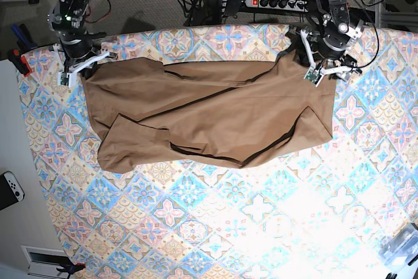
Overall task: Layout the t-shirt on the table in an organized manner, then fold the t-shirt properly
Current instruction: 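Hold the shirt edge with both grippers and stretch it taut, then pull the held shirt edge apart with both grippers to flatten it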
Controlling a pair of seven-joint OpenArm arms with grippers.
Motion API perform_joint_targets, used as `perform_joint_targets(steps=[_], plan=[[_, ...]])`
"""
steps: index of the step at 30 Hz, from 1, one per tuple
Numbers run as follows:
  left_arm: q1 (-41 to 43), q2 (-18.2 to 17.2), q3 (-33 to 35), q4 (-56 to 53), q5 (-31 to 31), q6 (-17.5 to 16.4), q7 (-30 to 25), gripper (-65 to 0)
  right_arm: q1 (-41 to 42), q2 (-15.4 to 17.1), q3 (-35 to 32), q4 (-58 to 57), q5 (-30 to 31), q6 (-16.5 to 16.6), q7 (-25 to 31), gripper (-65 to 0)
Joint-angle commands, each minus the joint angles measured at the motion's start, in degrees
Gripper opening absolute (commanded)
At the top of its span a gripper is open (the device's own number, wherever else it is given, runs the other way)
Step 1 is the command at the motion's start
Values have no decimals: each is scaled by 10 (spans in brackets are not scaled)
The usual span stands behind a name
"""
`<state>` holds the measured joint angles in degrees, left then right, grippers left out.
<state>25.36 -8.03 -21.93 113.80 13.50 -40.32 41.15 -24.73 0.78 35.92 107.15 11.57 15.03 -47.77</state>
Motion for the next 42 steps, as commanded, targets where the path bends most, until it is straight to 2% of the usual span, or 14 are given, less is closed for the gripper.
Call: perform_joint_targets(steps=[1,4,5,7,10,12,25,33,39,40,42], plan=[[-3,6,-2,16,-3,3,-9,-193,1,5,3,12,4,1,11,-547],[-6,17,-4,18,0,3,-9,-193,-6,5,2,12,5,4,14,-461],[-6,17,-7,19,-4,3,-10,-193,-6,4,2,12,5,21,14,-438],[-9,19,-7,19,-5,3,-10,-191,-6,4,2,12,6,81,15,-399],[-15,42,-30,19,-4,3,-10,-189,-5,3,2,12,5,186,15,-334],[-18,54,-46,19,-4,3,-10,-189,-4,2,5,12,3,224,15,-306],[-31,55,-51,16,0,3,-10,-189,-2,2,3,6,3,229,16,-295],[-31,55,-51,16,0,3,-10,-190,-2,2,3,-123,3,232,17,-295],[-31,55,-51,16,0,3,-10,-190,-2,2,5,-103,3,232,17,-298],[-31,55,-51,16,0,3,-10,-190,-2,2,5,-95,3,232,17,-306],[-31,56,-51,17,-3,3,-10,-190,-2,2,5,-79,3,232,17,-363]])
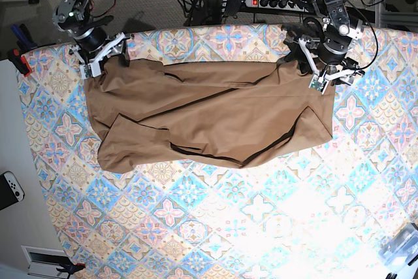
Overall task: Layout the t-shirt on the table in an organized manner, then fold the t-shirt properly
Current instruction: 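Pull the held shirt edge apart with both grippers to flatten it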
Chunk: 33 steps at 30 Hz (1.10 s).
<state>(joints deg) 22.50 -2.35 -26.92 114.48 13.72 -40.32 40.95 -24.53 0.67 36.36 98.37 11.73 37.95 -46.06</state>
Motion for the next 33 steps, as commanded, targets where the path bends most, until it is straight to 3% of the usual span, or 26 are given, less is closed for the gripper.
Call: perform_joint_targets(steps=[1,5,9,15,18,23,29,33], plan=[[-2,-1,-1,11,-6,3,-8,-190,-4,3,1,15,2,2,0,-404],[15,1,-1,28,-8,3,-8,-190,-4,3,1,42,2,2,-1,-561],[30,16,-22,55,-66,3,-8,-190,-4,3,1,40,2,2,-1,-650],[46,12,-82,45,-187,3,-5,-217,-4,3,1,41,2,2,-3,-650],[49,16,-96,42,-195,3,-5,-337,-4,3,1,41,2,2,-3,-650],[48,17,-104,1,-198,3,-5,-650,-4,3,0,42,2,2,-3,-650],[70,39,-104,15,-196,3,-4,-643,-4,3,-1,42,2,2,-3,-650],[89,64,-104,52,-202,3,-6,-439,-4,3,-2,42,2,2,-4,-650]])
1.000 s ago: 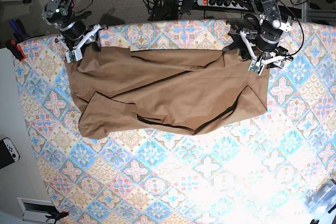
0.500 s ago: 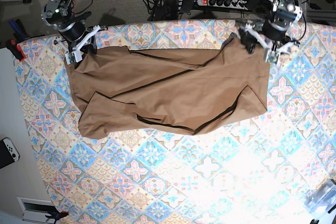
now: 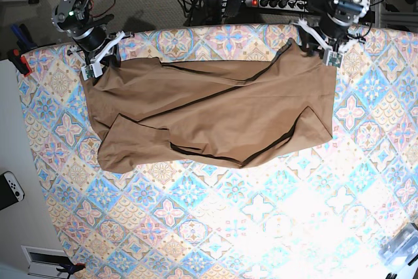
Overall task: Layout the t-shirt on the table in an organized manner, then fold the t-shirt properly
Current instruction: 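Pull the held shirt edge apart with both grippers to flatten it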
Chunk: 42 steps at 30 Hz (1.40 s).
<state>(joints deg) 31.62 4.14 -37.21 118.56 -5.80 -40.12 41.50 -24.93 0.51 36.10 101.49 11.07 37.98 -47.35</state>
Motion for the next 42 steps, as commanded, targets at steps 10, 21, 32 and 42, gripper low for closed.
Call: perform_joint_targets(steps=[10,21,32,42], plan=[[12,33,-94,-21,-97,1,-9,-278,0,5,0,10,8,2,8,-650],[4,32,-99,-144,-213,1,-10,-282,-3,7,0,10,8,2,7,-650],[3,33,-35,-142,-233,1,-10,-282,-3,8,0,10,8,2,7,-650],[-18,33,-35,-114,-231,1,-9,-282,-3,7,-3,10,8,2,7,-650]])
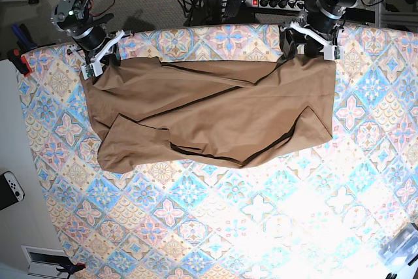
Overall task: Layout the t-shirt on the table in an organized manner, then fold the t-shirt properly
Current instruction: 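Pull the held shirt edge apart with both grippers to flatten it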
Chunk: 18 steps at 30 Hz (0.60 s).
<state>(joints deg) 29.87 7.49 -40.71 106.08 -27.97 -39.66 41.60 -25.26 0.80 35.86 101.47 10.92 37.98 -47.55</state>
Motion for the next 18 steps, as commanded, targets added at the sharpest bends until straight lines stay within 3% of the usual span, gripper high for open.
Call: perform_joint_targets(steps=[1,11,14,18], plan=[[-9,-1,0,10,-6,-3,-10,-282,0,4,-6,10,9,2,9,-650],[-38,-1,0,7,1,-3,-10,-293,0,5,-42,11,9,2,9,-650],[-58,-1,0,6,41,-3,-10,-387,0,5,-42,11,9,2,9,-650],[-88,0,0,-16,96,-3,-10,-567,-1,6,-41,11,9,2,9,-650]])
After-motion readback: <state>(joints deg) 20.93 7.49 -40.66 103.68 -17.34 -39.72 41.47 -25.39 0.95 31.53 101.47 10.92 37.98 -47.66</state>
